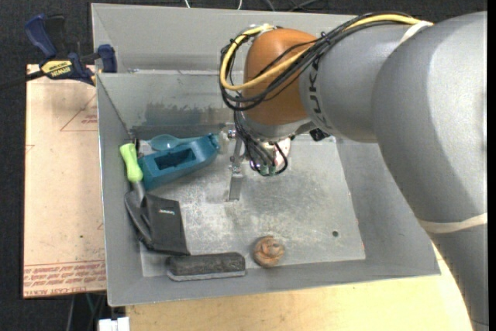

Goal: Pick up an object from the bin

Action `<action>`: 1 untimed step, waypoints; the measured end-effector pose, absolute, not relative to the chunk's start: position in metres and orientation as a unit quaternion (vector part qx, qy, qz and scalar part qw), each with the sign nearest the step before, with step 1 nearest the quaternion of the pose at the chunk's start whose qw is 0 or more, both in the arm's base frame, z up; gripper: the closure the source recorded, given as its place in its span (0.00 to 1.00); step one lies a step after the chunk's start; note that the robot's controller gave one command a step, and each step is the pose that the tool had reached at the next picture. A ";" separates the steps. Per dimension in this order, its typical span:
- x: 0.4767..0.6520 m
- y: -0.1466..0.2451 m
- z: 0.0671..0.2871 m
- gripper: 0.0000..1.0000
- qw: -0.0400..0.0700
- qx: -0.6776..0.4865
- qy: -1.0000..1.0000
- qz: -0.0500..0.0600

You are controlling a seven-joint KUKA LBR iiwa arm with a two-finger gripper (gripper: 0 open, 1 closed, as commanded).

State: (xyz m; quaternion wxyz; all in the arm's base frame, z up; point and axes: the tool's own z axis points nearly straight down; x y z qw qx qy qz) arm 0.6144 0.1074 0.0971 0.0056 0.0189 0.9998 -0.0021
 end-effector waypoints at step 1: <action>0.607 0.145 0.085 0.00 0.010 -0.031 0.999 -0.004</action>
Offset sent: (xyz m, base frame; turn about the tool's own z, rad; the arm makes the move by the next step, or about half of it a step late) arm 0.0407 0.0524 0.0472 -0.2516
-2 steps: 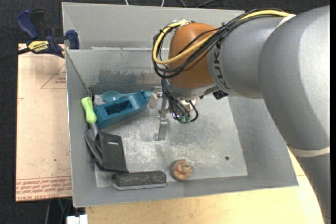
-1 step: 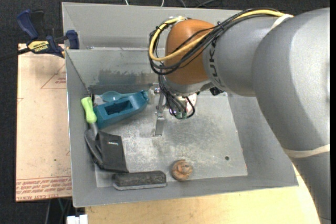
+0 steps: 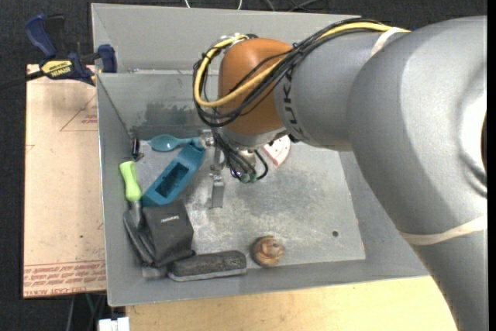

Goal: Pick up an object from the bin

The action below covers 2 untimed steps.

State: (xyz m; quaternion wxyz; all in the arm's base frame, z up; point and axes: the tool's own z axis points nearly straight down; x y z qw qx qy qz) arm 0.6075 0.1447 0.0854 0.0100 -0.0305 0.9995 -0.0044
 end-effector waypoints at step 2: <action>0.632 0.177 0.115 0.00 0.011 -0.100 0.995 -0.005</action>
Offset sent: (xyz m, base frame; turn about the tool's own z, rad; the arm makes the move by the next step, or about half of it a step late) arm 0.0118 0.0883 0.0120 -0.3391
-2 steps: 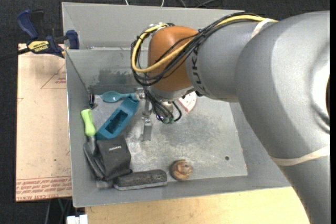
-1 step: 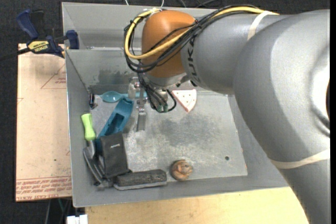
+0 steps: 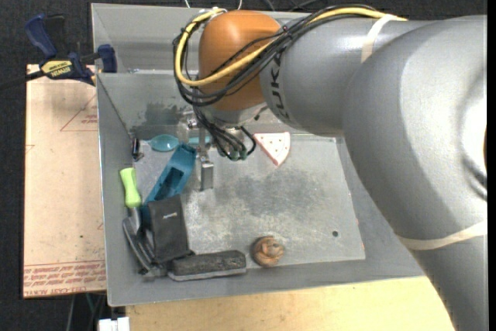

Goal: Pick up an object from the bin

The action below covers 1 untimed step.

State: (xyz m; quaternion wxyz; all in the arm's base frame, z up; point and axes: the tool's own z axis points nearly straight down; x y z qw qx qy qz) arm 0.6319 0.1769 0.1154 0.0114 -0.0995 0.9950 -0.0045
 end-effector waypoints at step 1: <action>0.621 0.185 0.136 0.00 0.008 -0.174 0.985 -0.003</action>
Offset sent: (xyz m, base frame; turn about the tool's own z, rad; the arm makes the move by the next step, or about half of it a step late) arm -0.0459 0.0690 -0.0332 -0.2909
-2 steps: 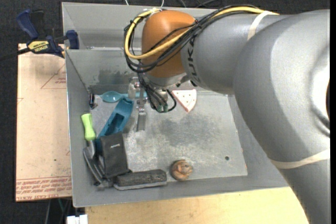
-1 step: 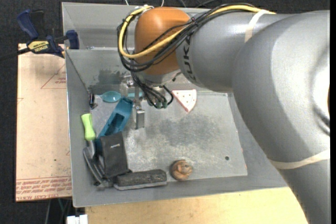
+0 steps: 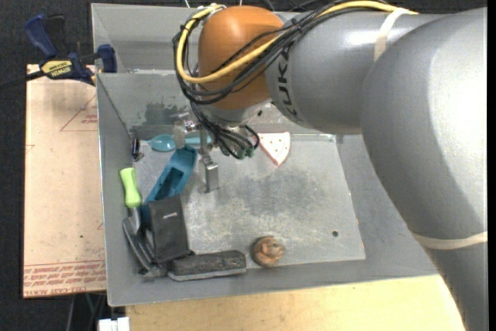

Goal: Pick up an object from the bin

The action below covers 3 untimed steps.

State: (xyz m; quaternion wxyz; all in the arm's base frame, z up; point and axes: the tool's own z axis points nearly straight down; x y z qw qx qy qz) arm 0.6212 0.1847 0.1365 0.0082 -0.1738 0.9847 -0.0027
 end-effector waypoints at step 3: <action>0.589 0.224 0.142 1.00 0.011 -0.231 0.973 -0.004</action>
Offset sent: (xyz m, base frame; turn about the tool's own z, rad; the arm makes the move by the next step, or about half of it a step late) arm -0.0226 0.0473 -0.0354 -0.1956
